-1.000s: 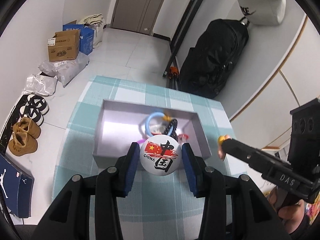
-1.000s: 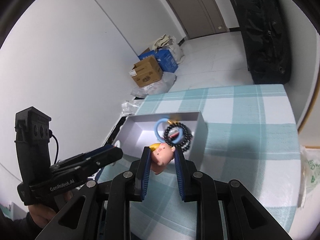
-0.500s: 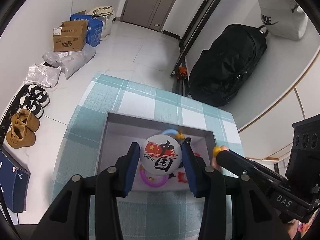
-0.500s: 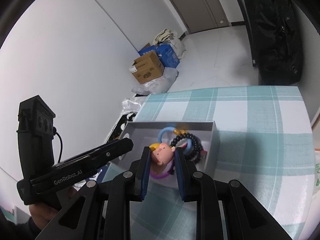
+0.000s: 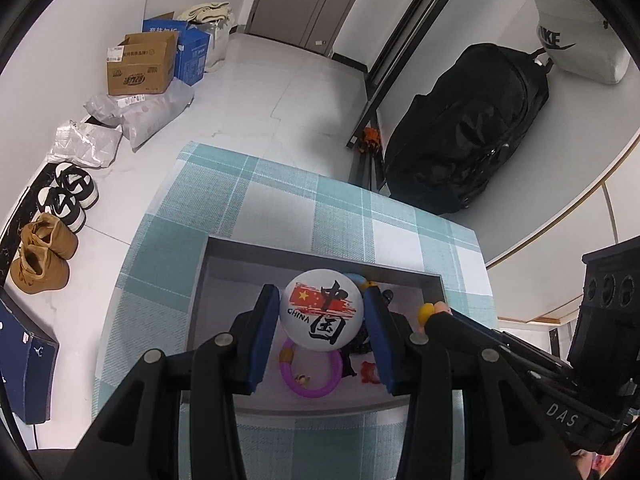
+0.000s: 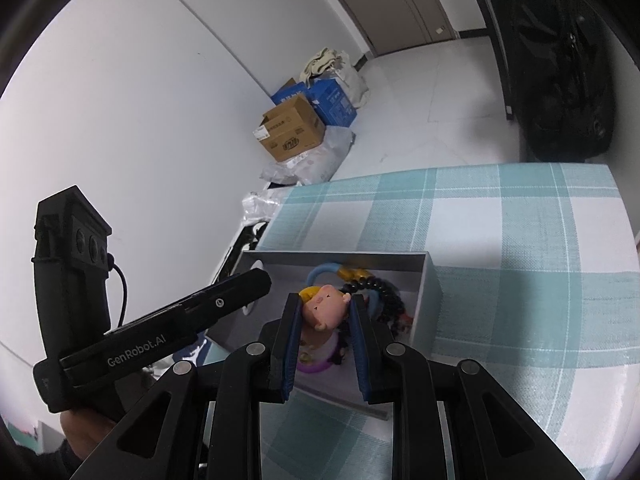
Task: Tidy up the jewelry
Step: 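Carry the pig figure and China badge over the grey box with both tools, then open both tools to drop the pig figure and badge into the box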
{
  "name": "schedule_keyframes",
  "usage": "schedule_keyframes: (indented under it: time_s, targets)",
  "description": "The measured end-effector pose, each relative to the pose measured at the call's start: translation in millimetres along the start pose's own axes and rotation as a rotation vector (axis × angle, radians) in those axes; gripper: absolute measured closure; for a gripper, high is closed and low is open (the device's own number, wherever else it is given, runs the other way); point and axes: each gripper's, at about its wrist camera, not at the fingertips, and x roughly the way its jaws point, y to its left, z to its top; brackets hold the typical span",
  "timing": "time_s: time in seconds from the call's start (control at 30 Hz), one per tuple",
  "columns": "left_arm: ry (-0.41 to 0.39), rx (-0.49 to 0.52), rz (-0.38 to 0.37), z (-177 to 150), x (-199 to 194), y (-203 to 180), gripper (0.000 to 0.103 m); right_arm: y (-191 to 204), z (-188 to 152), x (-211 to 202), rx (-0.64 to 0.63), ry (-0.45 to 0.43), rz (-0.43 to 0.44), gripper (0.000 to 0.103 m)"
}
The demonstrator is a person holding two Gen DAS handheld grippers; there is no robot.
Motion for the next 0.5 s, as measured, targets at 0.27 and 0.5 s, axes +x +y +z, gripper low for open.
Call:
schedule_keyframes:
  time_s: [0.27,0.5]
  targets:
    - [0.066,-0.019,-0.018,0.3,13.0,-2.5,0.065,-4.7,1.8,4.4,0.011,0.011,-0.009,0.078]
    - [0.072,-0.006,0.009,-2.0,7.7,-6.1,0.054,-5.1,3.8,-9.9,0.003,-0.044,-0.019,0.053]
